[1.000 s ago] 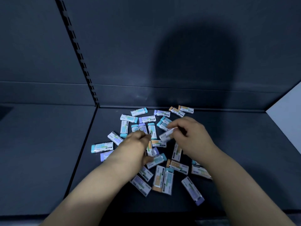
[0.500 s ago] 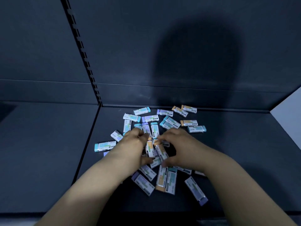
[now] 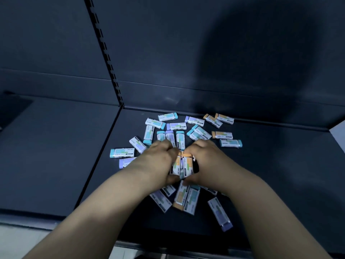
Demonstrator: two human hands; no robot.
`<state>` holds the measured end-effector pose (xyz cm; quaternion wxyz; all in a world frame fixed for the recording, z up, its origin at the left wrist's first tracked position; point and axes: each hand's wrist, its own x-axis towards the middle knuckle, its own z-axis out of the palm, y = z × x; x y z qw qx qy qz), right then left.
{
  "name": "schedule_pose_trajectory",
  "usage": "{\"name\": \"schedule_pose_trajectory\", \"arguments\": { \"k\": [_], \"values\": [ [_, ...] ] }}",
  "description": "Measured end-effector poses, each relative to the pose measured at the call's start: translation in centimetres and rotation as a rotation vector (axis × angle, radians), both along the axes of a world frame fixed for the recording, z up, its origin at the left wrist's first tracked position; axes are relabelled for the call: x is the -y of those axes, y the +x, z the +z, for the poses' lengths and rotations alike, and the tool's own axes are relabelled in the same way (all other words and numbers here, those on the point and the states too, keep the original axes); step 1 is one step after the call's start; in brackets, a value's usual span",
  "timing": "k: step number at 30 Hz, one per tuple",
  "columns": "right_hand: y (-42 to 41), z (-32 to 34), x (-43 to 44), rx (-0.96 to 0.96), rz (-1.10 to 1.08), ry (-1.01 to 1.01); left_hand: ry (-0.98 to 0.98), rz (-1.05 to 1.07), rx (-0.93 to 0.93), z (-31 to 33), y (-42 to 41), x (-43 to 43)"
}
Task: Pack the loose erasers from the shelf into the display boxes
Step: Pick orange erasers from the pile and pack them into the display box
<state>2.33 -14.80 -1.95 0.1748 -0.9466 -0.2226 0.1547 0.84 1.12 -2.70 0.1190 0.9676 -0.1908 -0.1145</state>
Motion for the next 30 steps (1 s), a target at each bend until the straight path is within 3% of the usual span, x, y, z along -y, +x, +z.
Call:
{"name": "schedule_pose_trajectory", "arguments": {
  "k": [13,22,30],
  "values": [
    [-0.7,2.5,-3.5,0.262,0.165,0.008,0.090,0.087,0.270,2.5,-2.3,-4.3],
    [-3.2,2.4,-17.1,0.293,0.060,0.039,0.008,0.070,0.447,1.4,-4.2,-17.9],
    [-5.9,2.5,-29.3,0.307,-0.064,0.110,-0.025,0.010,0.417,2.0,-5.4,-30.1]
  ]
}}
